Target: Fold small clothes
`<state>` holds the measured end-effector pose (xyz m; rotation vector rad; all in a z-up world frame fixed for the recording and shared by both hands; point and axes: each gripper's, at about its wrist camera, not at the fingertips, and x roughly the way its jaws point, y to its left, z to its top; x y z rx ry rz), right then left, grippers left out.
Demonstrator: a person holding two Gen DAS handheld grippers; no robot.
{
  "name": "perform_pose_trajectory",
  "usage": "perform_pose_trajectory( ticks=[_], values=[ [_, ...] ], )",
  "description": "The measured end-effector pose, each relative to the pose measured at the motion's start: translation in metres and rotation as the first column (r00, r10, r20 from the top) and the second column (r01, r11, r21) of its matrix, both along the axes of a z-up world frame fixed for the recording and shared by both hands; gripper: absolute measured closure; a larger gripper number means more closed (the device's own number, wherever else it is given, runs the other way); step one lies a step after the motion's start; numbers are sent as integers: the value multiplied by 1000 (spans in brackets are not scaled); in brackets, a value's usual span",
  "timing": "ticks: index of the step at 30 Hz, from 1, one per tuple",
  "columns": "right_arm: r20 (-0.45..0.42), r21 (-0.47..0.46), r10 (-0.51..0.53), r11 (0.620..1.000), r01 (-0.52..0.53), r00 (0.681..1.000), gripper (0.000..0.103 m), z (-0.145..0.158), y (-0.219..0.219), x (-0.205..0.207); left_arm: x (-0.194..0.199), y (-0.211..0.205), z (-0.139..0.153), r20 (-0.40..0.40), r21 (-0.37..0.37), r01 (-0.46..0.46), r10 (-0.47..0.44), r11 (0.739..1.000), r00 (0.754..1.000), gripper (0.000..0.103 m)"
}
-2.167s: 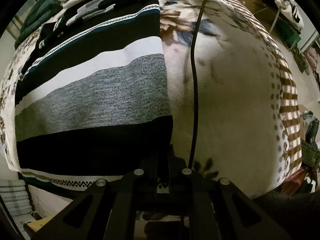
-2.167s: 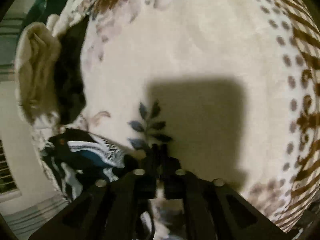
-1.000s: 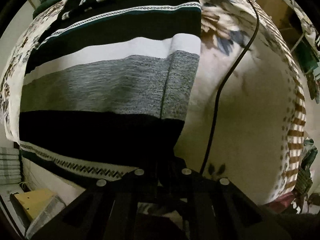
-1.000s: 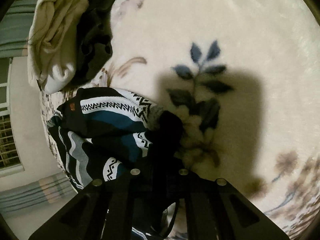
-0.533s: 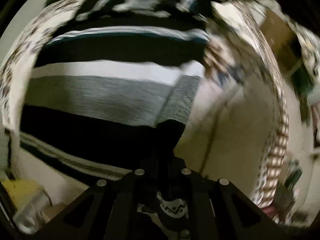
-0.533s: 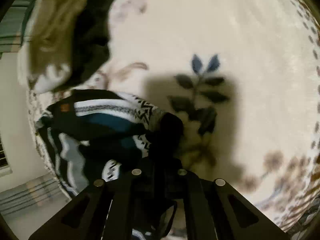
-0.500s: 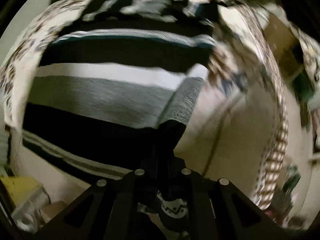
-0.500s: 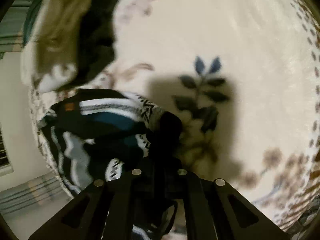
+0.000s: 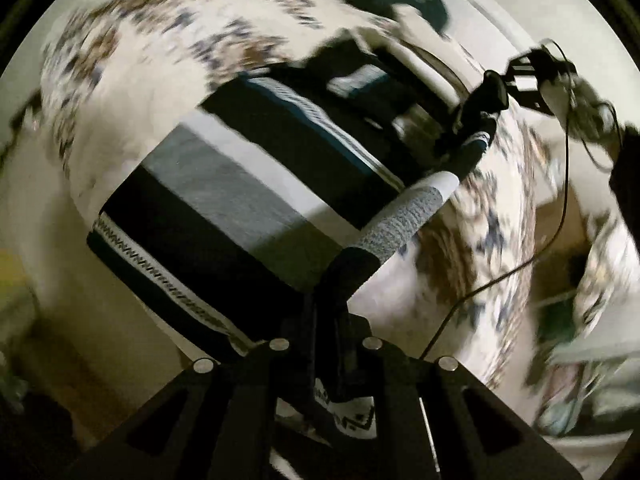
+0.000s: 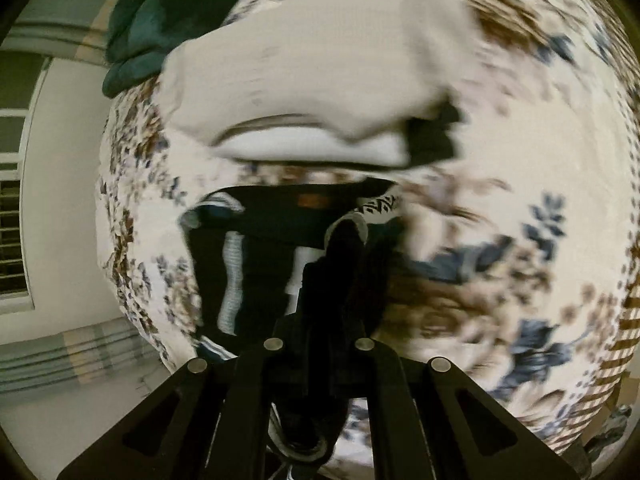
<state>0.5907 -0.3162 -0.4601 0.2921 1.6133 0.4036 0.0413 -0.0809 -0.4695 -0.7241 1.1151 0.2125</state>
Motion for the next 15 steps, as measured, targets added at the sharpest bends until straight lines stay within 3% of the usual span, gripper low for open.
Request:
perform_pose_trajectory(
  ticks=[6,10,15],
  values=[
    [22,-82,56,995,-54,998,97,-3,136,6,-14,90,-27,-10,-106,-121,120,987,993,99],
    [8,-151,53,987,-51,999,97,-36,219,14,-18,142,-53,-30,-147,-163,161,976,987,99],
    [-9,-212,41,976,-42,999,97,-80,287,16,-16,190,-85,-56,-152,-176,169,973,984,99]
  ],
)
